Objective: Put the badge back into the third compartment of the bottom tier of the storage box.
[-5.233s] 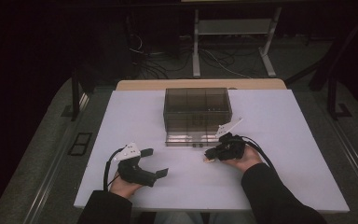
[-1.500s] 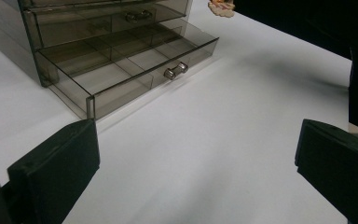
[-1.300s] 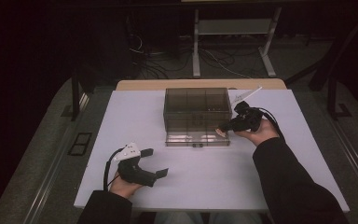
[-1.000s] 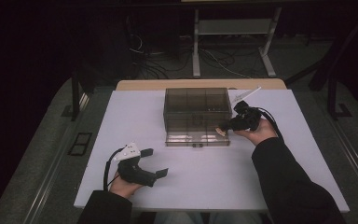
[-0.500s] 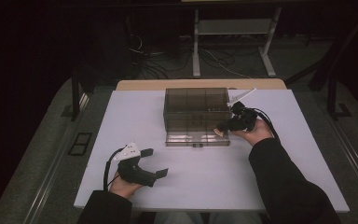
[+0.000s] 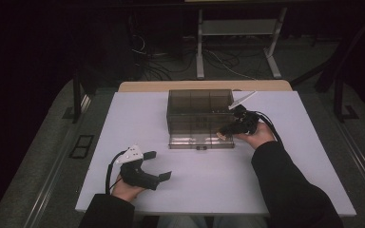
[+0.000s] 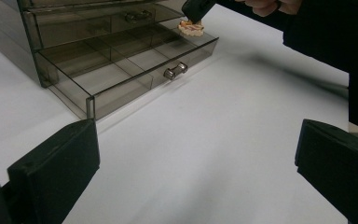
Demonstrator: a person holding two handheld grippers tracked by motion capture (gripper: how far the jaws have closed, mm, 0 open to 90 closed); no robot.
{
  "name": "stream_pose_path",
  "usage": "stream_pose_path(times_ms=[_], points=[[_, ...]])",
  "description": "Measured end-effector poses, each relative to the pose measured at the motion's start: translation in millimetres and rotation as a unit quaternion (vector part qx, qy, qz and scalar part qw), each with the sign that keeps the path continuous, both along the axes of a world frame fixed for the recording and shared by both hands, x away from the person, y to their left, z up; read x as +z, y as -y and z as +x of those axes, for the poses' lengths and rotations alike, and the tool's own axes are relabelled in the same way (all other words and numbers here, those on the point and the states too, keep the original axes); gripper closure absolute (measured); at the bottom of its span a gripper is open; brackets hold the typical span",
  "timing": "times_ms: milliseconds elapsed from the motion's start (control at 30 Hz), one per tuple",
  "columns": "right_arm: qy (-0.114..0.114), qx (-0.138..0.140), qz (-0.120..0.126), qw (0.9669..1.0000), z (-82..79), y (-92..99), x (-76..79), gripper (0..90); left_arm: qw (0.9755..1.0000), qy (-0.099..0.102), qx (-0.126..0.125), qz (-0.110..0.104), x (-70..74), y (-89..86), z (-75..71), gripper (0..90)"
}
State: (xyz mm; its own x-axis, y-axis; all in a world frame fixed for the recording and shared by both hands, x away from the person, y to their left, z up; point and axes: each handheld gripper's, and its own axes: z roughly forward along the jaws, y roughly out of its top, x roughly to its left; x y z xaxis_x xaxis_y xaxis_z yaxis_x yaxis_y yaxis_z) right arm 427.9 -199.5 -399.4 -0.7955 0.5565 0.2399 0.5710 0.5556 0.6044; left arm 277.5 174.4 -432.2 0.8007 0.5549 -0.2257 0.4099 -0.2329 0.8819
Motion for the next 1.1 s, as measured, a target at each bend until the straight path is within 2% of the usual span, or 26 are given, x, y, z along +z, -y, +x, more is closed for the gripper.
stream_pose_path(times_ms=[1100], points=[[-0.014, 0.009, -0.017, 0.9997, 4.1, -16.1, -18.7, 83.4, 1.0, -0.001, -0.002, 0.001, -0.3, 0.4, 0.0, 0.0]])
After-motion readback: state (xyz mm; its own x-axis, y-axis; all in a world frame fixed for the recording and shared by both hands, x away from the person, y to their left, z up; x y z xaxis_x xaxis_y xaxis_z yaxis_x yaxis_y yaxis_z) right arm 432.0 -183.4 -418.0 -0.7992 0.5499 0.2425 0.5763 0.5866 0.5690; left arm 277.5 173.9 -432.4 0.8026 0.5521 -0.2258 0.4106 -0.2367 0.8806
